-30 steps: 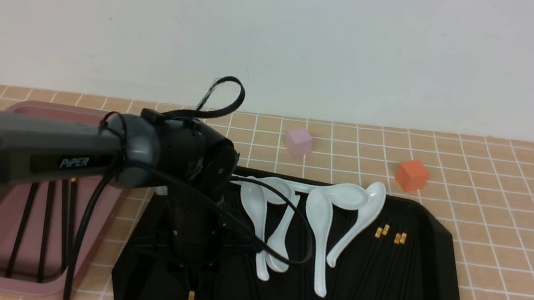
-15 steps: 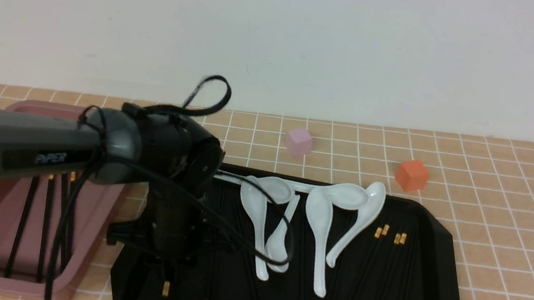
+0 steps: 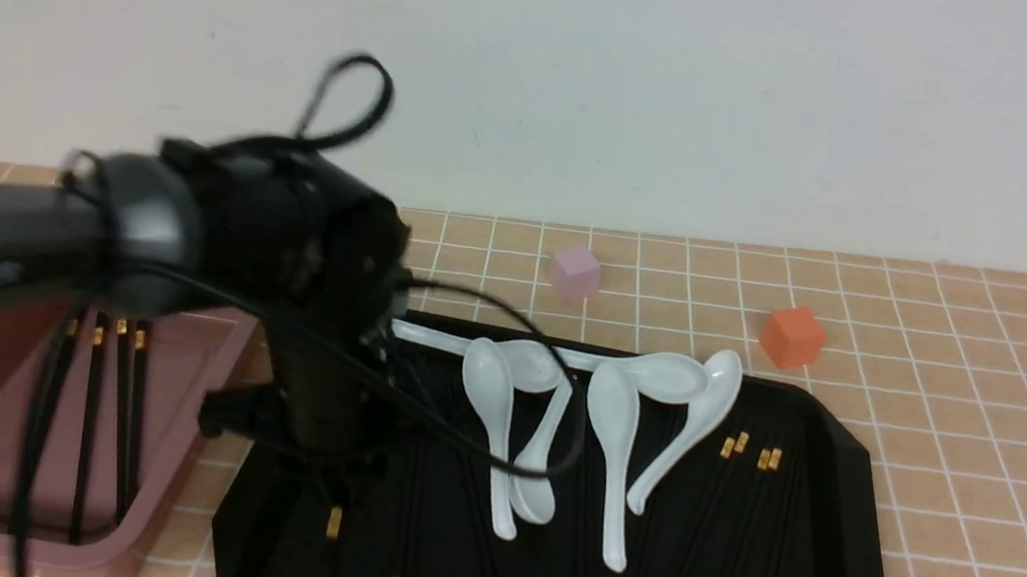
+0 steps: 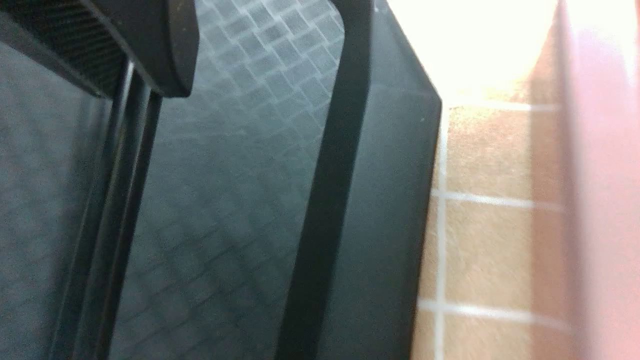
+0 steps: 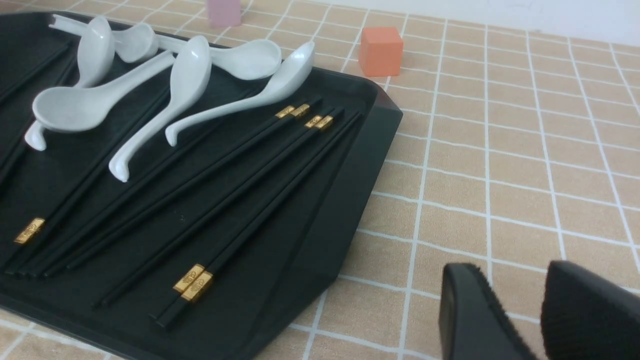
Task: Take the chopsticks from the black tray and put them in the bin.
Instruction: Use the left arm to grab a pair of chopsticks, then use the left arm to put the chopsticks into the lunch box
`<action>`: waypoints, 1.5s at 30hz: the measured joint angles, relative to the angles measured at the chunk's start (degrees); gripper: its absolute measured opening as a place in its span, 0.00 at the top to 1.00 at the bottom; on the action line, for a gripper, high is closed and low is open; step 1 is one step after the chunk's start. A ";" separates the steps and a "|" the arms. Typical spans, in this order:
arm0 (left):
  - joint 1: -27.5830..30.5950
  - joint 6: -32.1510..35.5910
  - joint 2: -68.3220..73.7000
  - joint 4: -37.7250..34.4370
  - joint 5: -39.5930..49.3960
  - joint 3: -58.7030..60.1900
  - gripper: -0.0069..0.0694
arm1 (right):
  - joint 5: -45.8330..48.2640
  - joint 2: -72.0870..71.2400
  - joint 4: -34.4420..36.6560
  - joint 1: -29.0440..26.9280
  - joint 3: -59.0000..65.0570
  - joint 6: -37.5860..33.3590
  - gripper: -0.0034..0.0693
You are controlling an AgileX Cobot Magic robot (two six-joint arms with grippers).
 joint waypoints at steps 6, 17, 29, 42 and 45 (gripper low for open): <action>5.91 2.50 -9.08 -0.05 2.16 0.00 0.78 | 0.00 0.00 0.00 0.00 0.00 0.00 0.62; 29.91 15.06 -13.61 -1.15 5.75 0.00 0.78 | 0.00 0.00 -0.06 0.00 0.00 0.00 0.62; 33.90 16.84 -2.26 -2.23 -0.06 0.00 0.78 | 0.00 0.00 -0.06 0.00 0.00 0.00 0.62; 33.90 16.88 1.55 -4.24 0.17 0.00 0.57 | 0.00 0.00 -0.06 0.00 0.00 0.00 0.62; 33.90 16.88 0.23 -5.30 1.84 0.00 0.53 | 0.00 0.00 -0.06 0.00 0.00 0.00 0.62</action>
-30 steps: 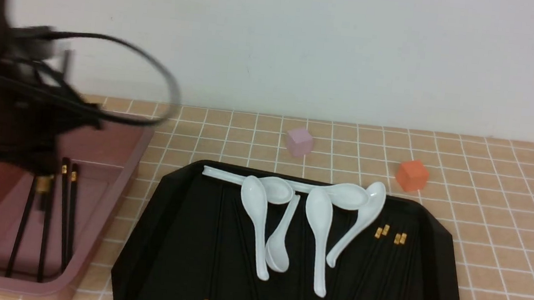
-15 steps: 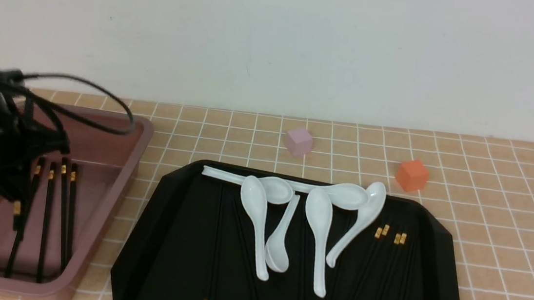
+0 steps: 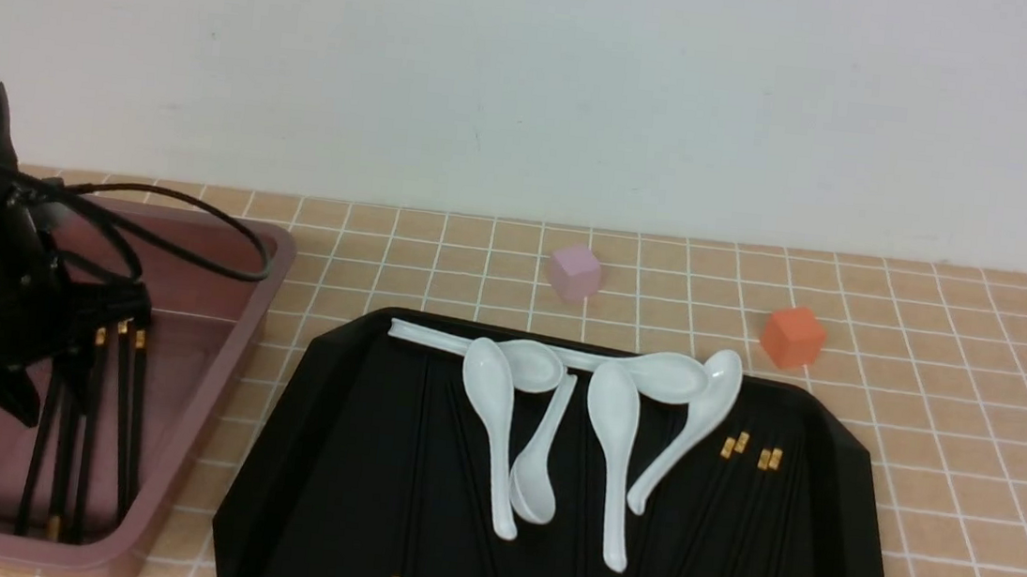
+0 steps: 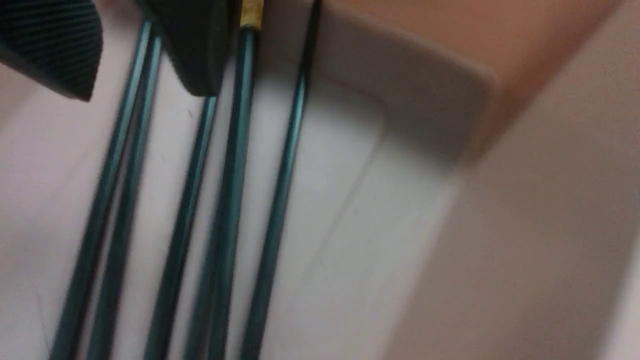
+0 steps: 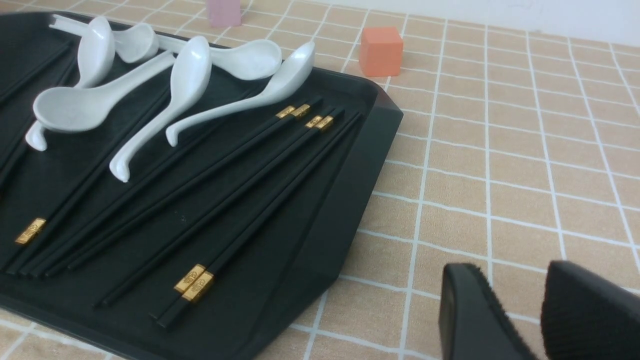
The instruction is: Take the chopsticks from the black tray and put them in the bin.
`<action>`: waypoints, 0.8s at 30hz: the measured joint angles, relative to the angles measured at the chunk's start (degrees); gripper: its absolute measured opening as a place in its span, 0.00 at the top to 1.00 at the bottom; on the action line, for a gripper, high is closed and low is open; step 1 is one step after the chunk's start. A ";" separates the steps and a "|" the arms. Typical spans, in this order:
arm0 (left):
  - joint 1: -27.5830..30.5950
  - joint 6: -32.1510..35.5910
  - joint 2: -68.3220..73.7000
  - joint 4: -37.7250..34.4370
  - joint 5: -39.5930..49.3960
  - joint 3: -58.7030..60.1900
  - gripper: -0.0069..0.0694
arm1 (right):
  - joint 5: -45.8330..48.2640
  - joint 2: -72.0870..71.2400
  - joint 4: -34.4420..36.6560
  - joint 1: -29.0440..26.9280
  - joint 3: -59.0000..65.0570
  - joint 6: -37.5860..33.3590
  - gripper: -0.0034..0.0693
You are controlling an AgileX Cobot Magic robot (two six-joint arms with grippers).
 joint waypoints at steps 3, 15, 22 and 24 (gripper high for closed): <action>0.00 0.00 -3.15 -0.31 2.03 0.00 0.53 | 0.00 0.00 0.00 0.00 0.00 0.00 0.62; 0.00 7.96 -26.69 -10.43 5.09 1.72 0.93 | 0.00 0.00 0.00 0.00 0.00 0.00 0.62; 0.00 14.64 -47.66 -19.46 -1.09 13.39 0.93 | 0.00 0.00 0.00 0.00 0.00 0.00 0.62; 0.00 16.88 -54.11 -21.74 -4.32 18.36 0.93 | 0.00 0.00 0.00 0.00 0.00 0.00 0.62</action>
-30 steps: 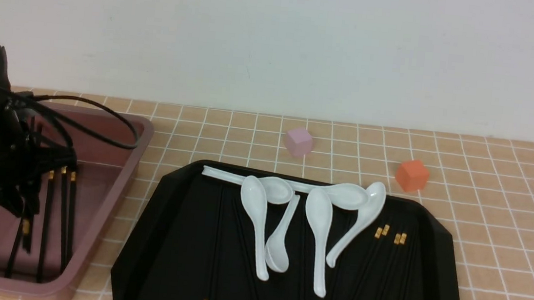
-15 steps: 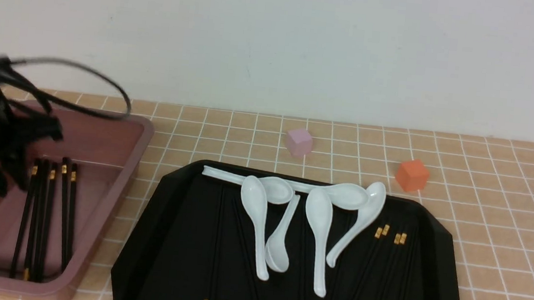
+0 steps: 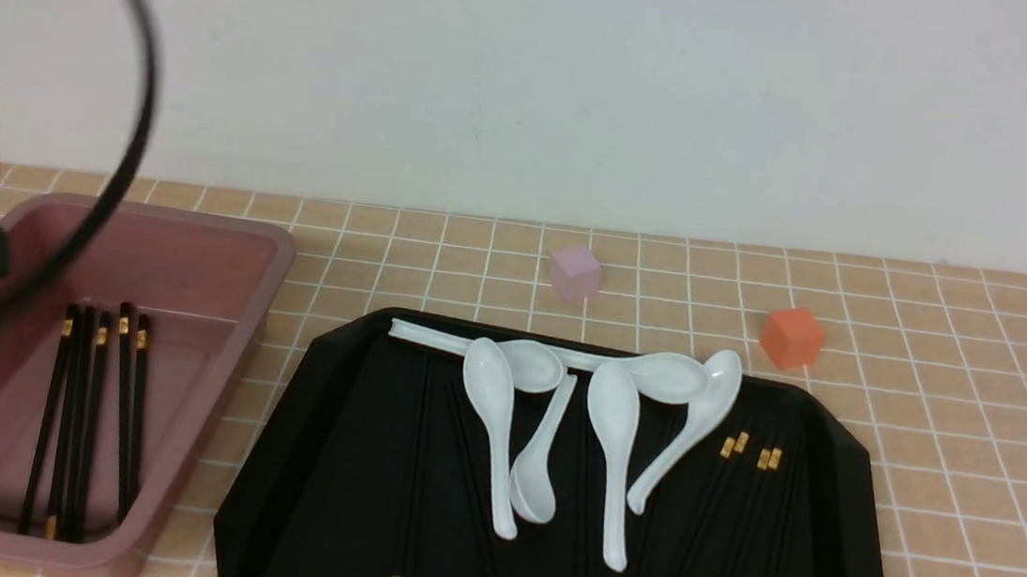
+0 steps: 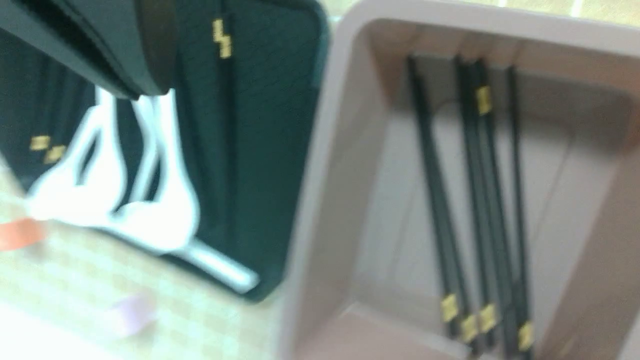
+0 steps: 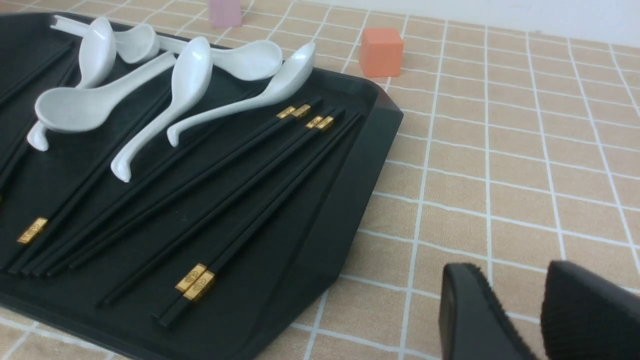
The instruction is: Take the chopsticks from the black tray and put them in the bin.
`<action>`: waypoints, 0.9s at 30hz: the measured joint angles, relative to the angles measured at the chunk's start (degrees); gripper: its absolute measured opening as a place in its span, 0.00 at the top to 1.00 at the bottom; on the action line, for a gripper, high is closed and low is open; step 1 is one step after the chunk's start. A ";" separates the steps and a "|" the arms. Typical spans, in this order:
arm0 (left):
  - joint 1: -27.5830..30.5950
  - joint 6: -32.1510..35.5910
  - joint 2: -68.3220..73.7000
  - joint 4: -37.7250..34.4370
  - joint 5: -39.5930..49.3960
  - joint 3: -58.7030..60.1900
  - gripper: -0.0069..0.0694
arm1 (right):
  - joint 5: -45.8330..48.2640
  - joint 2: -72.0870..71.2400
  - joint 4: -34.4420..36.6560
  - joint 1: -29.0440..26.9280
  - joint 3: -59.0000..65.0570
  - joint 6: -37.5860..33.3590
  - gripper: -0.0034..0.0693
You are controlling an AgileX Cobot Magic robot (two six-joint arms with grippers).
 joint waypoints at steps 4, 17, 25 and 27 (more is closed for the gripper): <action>0.00 4.61 -13.35 -4.12 -5.65 12.23 0.93 | 0.00 0.00 0.00 0.00 0.00 0.00 0.62; 0.00 6.25 -31.09 -15.29 -23.83 32.46 0.93 | 0.00 0.00 0.05 0.00 0.00 0.00 0.62; 0.00 8.53 -31.09 -8.89 -24.72 33.54 0.93 | 0.00 0.00 0.00 0.00 0.00 0.00 0.62; 0.00 8.67 -31.02 -7.29 -25.13 34.13 0.93 | 0.00 0.00 0.00 0.00 0.00 0.00 0.62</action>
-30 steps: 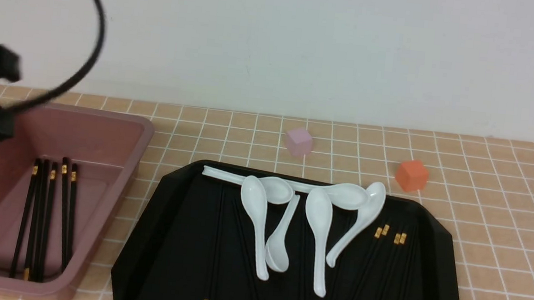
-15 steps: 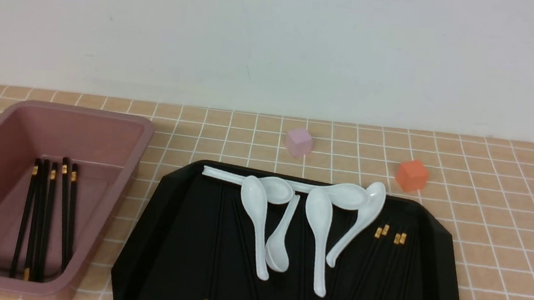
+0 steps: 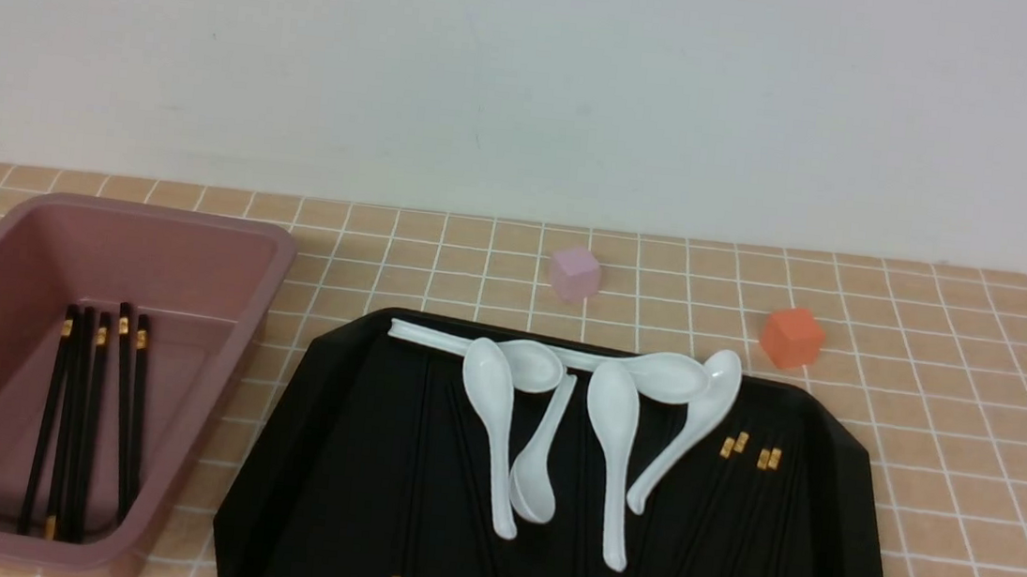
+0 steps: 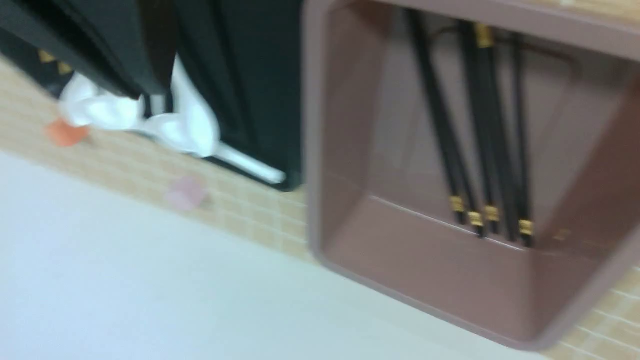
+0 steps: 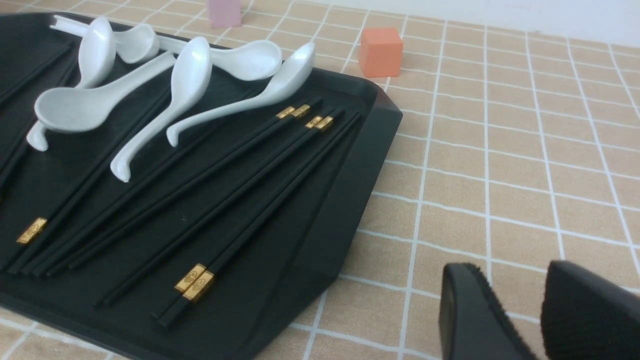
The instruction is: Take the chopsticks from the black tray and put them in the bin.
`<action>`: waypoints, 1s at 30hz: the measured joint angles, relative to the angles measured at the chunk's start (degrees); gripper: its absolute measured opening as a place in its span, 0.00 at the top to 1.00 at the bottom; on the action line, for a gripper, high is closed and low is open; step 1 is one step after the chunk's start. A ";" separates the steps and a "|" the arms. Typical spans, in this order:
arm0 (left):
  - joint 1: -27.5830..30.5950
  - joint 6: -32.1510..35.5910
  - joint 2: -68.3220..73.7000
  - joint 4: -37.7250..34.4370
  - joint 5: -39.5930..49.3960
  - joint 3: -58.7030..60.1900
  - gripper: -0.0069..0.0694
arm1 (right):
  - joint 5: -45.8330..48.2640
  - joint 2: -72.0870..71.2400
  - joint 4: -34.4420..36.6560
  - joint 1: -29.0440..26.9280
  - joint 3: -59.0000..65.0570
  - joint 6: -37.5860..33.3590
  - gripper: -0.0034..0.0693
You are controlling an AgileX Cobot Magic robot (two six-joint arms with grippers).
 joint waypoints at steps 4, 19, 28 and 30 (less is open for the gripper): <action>0.00 0.13 0.24 2.60 -0.77 2.43 0.93 | 0.00 0.00 0.00 0.00 0.00 0.00 0.62; -9.94 -12.17 -15.71 22.75 -11.23 21.94 0.93 | 0.00 0.00 0.00 0.00 0.00 0.00 0.62; -9.99 -15.12 -18.63 25.94 -4.36 22.16 0.92 | 0.00 0.00 0.00 0.00 0.00 0.00 0.62; -9.99 -15.23 -18.63 25.96 -4.25 22.16 0.92 | 0.00 0.00 0.00 0.00 0.00 0.00 0.62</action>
